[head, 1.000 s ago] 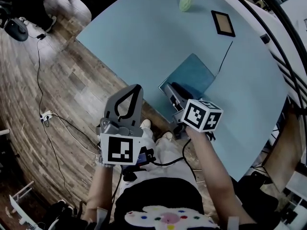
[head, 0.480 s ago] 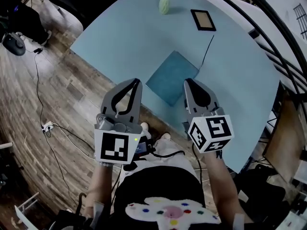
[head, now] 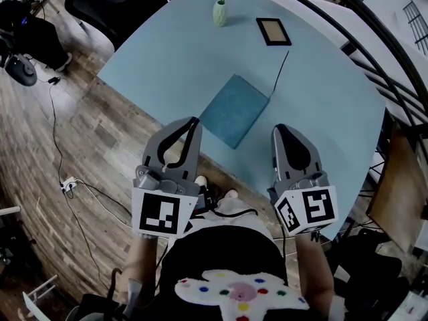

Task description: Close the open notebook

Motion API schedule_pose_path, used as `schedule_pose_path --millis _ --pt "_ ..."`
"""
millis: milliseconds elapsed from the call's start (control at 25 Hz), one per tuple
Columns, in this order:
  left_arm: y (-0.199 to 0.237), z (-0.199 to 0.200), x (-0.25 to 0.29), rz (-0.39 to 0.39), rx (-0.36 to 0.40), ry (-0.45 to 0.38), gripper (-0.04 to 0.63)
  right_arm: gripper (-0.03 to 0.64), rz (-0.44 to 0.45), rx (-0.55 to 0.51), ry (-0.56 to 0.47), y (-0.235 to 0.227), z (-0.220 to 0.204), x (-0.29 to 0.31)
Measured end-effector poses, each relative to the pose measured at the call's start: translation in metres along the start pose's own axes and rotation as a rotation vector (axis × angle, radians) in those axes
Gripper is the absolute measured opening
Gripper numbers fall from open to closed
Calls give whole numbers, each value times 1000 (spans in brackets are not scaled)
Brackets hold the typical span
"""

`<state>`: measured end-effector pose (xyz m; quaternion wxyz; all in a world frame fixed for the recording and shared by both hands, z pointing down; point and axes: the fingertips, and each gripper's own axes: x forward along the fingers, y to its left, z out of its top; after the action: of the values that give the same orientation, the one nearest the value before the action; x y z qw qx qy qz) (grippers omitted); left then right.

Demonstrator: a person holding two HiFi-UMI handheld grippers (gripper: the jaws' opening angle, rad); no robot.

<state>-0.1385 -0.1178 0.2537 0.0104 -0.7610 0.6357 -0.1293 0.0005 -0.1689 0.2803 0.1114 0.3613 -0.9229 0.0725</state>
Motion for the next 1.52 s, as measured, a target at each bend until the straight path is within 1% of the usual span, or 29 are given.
schedule_pose_path --millis 120,200,280,360,720,1520 --pt "-3 3 -3 -7 44 3 18 43 -2 -27 -14 1 5 -9" --pt "-5 4 -3 -11 68 5 18 43 -7 -71 -16 1 8 -13" --pt "-8 5 -2 -17 62 4 18 43 -10 -113 -12 3 7 -15" --pt "-10 6 -2 -21 46 1 18 42 -10 -132 -5 3 5 -16" --pt "-18 5 3 -46 49 1 18 40 -28 -92 -17 -1 4 -19" --pt "-14 0 3 -33 28 12 18 37 -28 -110 -7 3 2 -15"
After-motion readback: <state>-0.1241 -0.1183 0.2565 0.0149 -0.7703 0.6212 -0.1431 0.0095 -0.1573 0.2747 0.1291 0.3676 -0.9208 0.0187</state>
